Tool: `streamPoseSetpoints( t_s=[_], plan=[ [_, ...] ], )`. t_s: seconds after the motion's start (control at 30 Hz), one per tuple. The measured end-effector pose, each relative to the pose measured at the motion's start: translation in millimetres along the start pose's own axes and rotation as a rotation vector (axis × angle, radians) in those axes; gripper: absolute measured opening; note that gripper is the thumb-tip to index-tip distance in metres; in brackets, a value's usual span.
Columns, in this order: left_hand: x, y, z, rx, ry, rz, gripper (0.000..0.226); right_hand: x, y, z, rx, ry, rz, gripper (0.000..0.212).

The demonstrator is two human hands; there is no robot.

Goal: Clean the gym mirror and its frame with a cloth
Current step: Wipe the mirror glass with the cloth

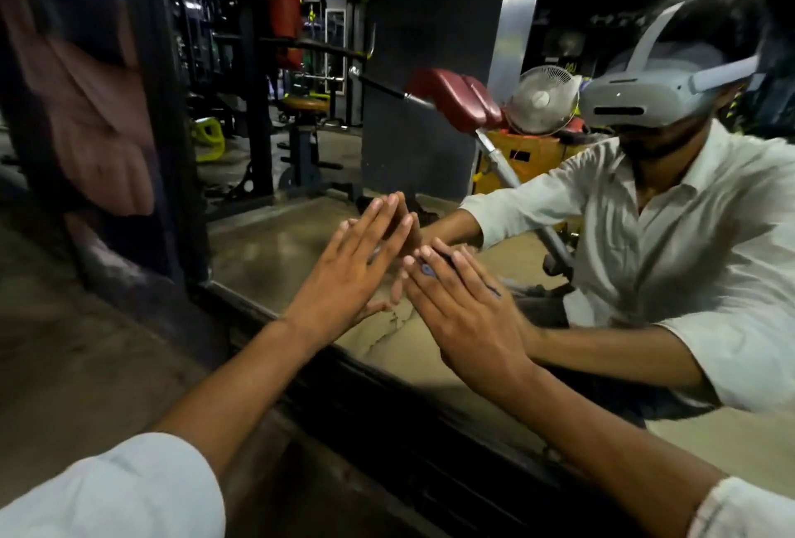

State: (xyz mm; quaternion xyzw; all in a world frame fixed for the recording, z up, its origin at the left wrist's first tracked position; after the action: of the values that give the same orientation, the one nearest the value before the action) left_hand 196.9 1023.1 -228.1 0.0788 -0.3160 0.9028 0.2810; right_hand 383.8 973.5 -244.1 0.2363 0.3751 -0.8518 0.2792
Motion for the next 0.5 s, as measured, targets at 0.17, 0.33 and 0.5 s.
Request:
streamPoseSetpoints(
  t_s=[0.17,0.33,0.5],
  plan=[
    [-6.1,30.6,-44.6,0.039,-0.034,0.029,0.118,52.3,23.2,-49.9,0.095,-0.035,0.109,0.060],
    [-13.6,48.5,-77.0,0.044,-0.033,0.062,0.105,83.8,41.8,-88.6,0.067,-0.105,0.143,0.061],
    [-14.2,56.0,-88.8,0.055,0.039,0.060,0.105,105.1,46.8,-105.3,0.028,-0.143,0.110,0.050]
  ],
)
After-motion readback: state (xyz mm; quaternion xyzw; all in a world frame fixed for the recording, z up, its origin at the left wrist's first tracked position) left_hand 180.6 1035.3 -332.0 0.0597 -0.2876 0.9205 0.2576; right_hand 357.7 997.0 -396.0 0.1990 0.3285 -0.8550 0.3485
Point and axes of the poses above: each hand's wrist, its own y-axis away from the middle knuckle, its own z-axis out of the back of the hand, x = y × z, the point moved 3 cm from there along -y, towards the middle knuckle, and after that the axes turned 7 degrees about x, right-handed, at the moved point
